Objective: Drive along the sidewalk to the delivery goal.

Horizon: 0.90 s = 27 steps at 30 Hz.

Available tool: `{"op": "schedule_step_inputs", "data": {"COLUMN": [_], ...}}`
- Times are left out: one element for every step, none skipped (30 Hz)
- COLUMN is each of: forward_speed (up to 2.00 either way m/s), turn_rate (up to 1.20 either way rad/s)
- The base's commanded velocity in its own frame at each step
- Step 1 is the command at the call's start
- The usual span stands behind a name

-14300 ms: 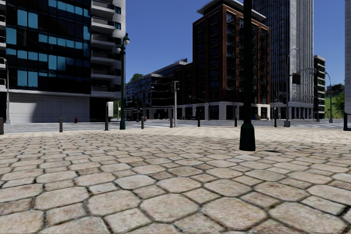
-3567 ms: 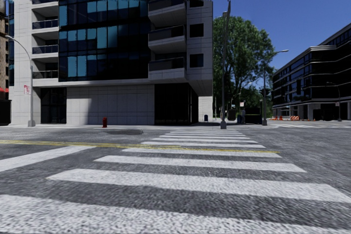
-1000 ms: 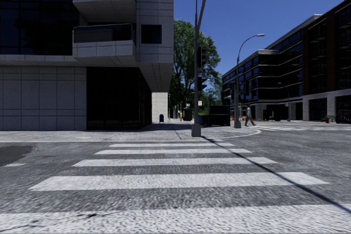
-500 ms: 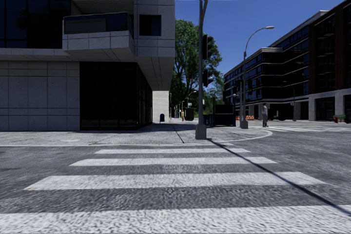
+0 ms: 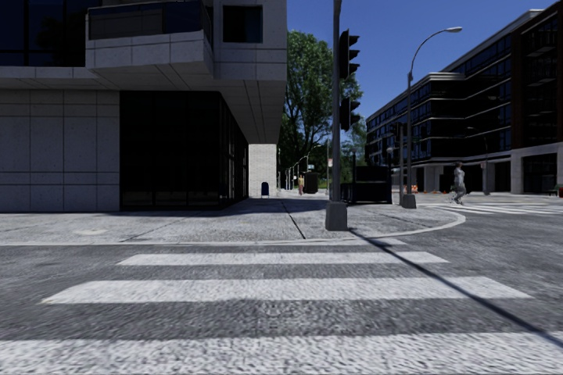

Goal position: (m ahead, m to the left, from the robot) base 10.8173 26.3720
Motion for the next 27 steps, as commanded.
{"op": "schedule_step_inputs", "data": {"forward_speed": [2.00,2.00,2.00,2.00,2.00,2.00,2.00,2.00,2.00,2.00,2.00,2.00,2.00,2.00,2.00,2.00,2.00,2.00,2.00,2.00,2.00,2.00,2.00,2.00,2.00,2.00,2.00], "turn_rate": [0.00,0.00,0.00,0.00,0.00,0.51,0.67,0.73,0.69,0.69,0.20,0.04,0.00,0.00,0.00,0.00,0.00,0.00,0.00,0.00,0.00,0.00,0.00,0.00,0.00,0.00,0.00]}}
